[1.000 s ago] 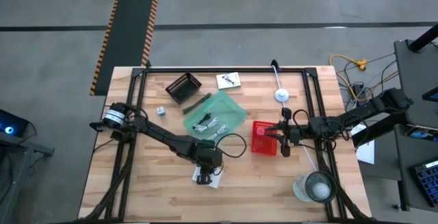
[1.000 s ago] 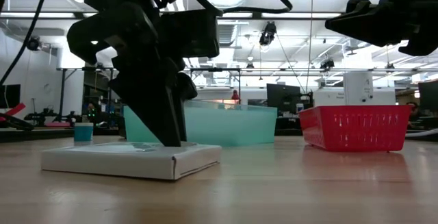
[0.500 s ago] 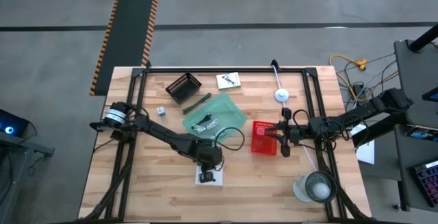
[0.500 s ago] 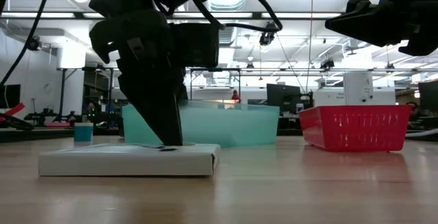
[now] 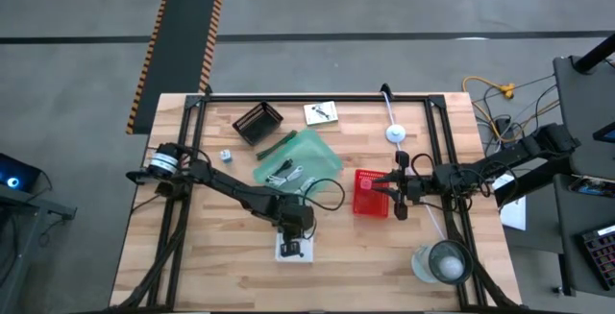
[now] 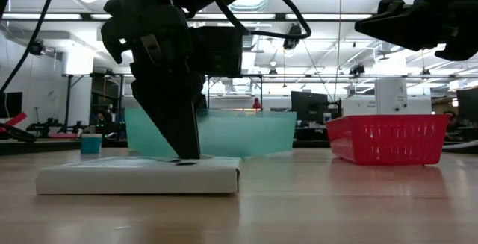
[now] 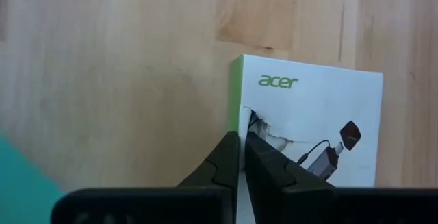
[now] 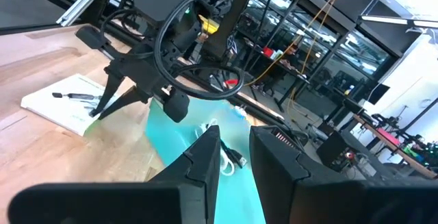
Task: Pick and place items into bin
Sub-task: Put the bottom white card reader box into the black bin
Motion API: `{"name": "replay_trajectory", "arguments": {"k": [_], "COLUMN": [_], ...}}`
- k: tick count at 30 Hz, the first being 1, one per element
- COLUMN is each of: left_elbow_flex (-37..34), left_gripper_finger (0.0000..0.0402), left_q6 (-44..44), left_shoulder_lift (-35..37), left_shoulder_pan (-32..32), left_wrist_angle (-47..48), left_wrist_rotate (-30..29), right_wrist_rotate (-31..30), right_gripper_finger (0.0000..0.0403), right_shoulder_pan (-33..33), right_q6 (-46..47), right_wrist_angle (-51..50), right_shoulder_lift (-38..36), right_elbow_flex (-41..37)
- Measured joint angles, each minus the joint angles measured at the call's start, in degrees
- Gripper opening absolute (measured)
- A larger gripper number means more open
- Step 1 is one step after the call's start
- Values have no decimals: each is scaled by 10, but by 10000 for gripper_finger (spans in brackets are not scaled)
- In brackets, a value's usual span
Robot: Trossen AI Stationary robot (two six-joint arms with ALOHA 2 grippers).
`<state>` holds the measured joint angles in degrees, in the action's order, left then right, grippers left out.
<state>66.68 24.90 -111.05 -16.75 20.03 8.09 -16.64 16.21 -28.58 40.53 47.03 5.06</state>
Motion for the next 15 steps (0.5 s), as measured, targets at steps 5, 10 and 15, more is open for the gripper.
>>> {"name": "replay_trajectory", "arguments": {"k": [5, 10, 15], "left_elbow_flex": [14, 23, 25], "left_gripper_finger": [1, 1, 1], "left_q6": [-29, -58, -73], "left_shoulder_lift": [7, 14, 26], "left_shoulder_pan": [0, 0, 2], "left_wrist_angle": [4, 8, 6], "left_wrist_rotate": [5, 7, 8], "right_wrist_rotate": [0, 0, 0], "right_gripper_finger": [68, 68, 68], "right_shoulder_pan": [0, 0, 0], "right_q6": [0, 0, 0], "right_wrist_angle": [0, 0, 0], "right_shoulder_lift": [0, 0, 0], "right_elbow_flex": [0, 0, 0]}}
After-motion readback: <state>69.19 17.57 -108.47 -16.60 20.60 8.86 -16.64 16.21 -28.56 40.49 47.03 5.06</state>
